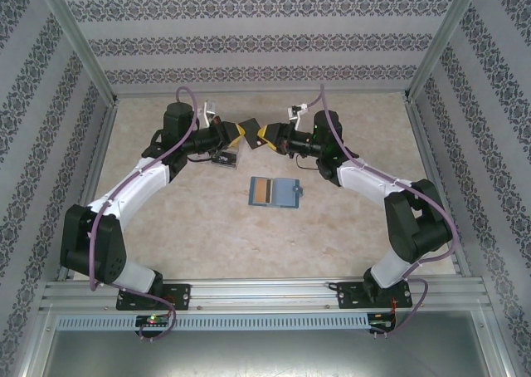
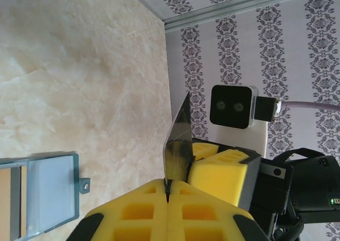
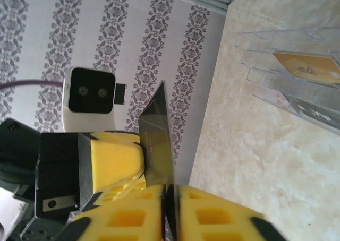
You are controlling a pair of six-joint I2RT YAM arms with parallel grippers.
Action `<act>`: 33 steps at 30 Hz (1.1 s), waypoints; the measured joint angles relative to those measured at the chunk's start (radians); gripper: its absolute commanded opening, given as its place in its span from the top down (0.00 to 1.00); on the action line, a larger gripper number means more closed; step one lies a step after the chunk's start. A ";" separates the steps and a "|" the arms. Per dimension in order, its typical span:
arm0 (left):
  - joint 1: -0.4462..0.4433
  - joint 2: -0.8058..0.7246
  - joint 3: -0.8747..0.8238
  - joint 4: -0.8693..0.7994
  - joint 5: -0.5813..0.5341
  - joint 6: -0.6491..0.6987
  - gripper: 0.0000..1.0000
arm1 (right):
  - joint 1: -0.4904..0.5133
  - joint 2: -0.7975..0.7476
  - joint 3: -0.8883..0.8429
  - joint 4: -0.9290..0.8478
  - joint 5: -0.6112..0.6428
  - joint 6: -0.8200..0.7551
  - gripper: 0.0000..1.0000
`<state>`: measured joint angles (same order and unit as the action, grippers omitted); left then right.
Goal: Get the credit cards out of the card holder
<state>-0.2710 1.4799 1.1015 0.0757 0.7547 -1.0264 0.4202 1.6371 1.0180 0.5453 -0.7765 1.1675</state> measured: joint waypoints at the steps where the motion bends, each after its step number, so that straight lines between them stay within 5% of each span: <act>1: 0.003 0.000 0.000 -0.012 -0.003 0.000 0.96 | 0.000 0.000 0.000 -0.001 0.000 -0.012 1.00; 4: 0.011 0.000 0.000 -0.051 -0.007 0.003 0.68 | 0.002 0.002 0.007 -0.023 0.000 -0.060 1.00; 9: 0.056 0.000 0.016 -0.181 -0.081 0.026 0.39 | 0.000 0.004 0.040 -0.164 0.030 -0.229 1.00; 19: 0.138 -0.049 0.062 -0.502 -0.358 0.138 0.00 | 0.011 0.047 0.145 -0.435 0.150 -0.664 1.00; 25: 0.192 -0.126 0.059 -0.614 -0.468 0.195 0.01 | 0.072 0.070 0.169 -0.506 0.240 -0.869 1.00; 33: 0.290 -0.146 0.049 -0.685 -0.461 0.320 0.00 | 0.190 0.188 0.306 -0.559 0.324 -1.104 1.00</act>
<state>0.0185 1.3334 1.1503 -0.6094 0.2935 -0.7067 0.6098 1.8252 1.3243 -0.0135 -0.4526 0.0639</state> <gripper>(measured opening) 0.994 0.058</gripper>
